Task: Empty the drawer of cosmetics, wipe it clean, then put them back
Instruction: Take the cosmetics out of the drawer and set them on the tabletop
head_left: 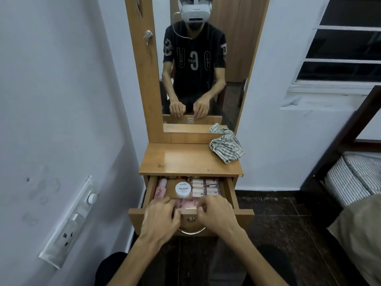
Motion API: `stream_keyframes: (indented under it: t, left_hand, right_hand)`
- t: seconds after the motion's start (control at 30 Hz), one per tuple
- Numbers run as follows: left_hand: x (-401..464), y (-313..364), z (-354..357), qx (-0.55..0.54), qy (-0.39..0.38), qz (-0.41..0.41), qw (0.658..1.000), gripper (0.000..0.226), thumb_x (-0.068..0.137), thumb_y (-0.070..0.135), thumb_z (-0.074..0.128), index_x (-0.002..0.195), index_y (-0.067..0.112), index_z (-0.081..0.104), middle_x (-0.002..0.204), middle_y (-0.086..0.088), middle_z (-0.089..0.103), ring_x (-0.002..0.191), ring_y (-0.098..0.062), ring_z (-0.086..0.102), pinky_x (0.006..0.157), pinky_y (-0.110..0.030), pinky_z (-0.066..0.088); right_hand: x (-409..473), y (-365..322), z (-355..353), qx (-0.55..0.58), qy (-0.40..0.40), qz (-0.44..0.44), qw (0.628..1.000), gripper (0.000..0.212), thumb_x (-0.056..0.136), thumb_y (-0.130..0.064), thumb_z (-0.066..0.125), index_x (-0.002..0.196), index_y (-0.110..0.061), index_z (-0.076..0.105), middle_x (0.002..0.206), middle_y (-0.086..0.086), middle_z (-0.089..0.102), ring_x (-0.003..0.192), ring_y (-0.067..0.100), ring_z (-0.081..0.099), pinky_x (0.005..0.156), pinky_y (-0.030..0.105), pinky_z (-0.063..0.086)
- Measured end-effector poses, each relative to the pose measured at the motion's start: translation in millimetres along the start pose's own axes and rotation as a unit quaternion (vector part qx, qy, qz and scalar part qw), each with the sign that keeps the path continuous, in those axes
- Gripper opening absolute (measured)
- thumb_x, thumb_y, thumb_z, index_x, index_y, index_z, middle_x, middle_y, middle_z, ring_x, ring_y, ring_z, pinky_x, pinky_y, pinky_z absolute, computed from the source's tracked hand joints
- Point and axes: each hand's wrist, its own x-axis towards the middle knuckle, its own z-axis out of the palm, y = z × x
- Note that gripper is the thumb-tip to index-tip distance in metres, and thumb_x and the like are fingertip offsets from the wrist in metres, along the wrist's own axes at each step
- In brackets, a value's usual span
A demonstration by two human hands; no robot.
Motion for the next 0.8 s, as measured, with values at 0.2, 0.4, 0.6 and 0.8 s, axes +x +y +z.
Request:
stream_keyframes:
  t: [0.2, 0.4, 0.6, 0.8]
  left_hand:
    - [-6, 3, 1, 0.025, -0.053, -0.011, 0.998, 0.023, 0.087, 0.035, 0.044, 0.074, 0.024, 0.059, 0.077, 0.003, 0.069, 0.07, -0.018, 0.065, 0.061, -0.032, 0.042]
    - [-19, 9, -6, 0.038, -0.073, -0.022, 0.996, 0.023, 0.087, 0.039, 0.038, 0.07, 0.027, 0.048, 0.074, 0.003, 0.065, 0.06, -0.015, 0.053, 0.056, -0.028, 0.033]
    - [-29, 13, -8, 0.073, -0.112, -0.029, 0.991, 0.026, 0.088, 0.041, 0.036, 0.073, 0.026, 0.05, 0.089, 0.0, 0.064, 0.072, -0.017, 0.06, 0.06, -0.03, 0.043]
    - [-33, 7, -3, 0.085, -0.124, -0.029, 0.988, 0.029, 0.087, 0.045, 0.032, 0.071, 0.027, 0.049, 0.099, 0.002, 0.058, 0.063, -0.011, 0.053, 0.059, -0.028, 0.046]
  right_hand:
    - [-13, 3, -2, 0.007, -0.034, 0.006, 0.999, 0.022, 0.086, -0.024, 0.054, 0.087, -0.022, 0.076, 0.079, -0.007, 0.07, 0.075, 0.01, 0.065, 0.072, 0.032, 0.059]
    - [-32, 8, -3, 0.012, -0.054, -0.005, 0.998, 0.024, 0.088, -0.023, 0.054, 0.094, -0.023, 0.078, 0.085, -0.006, 0.072, 0.08, 0.012, 0.065, 0.074, 0.033, 0.059]
    - [-47, 11, -3, 0.013, -0.064, -0.011, 0.998, 0.025, 0.091, -0.024, 0.054, 0.099, -0.023, 0.078, 0.092, -0.005, 0.073, 0.084, 0.013, 0.064, 0.074, 0.029, 0.054]
    - [-51, 17, 1, 0.024, -0.075, -0.009, 0.997, 0.021, 0.093, -0.028, 0.058, 0.101, -0.026, 0.078, 0.093, -0.008, 0.073, 0.082, 0.009, 0.062, 0.066, 0.018, 0.047]
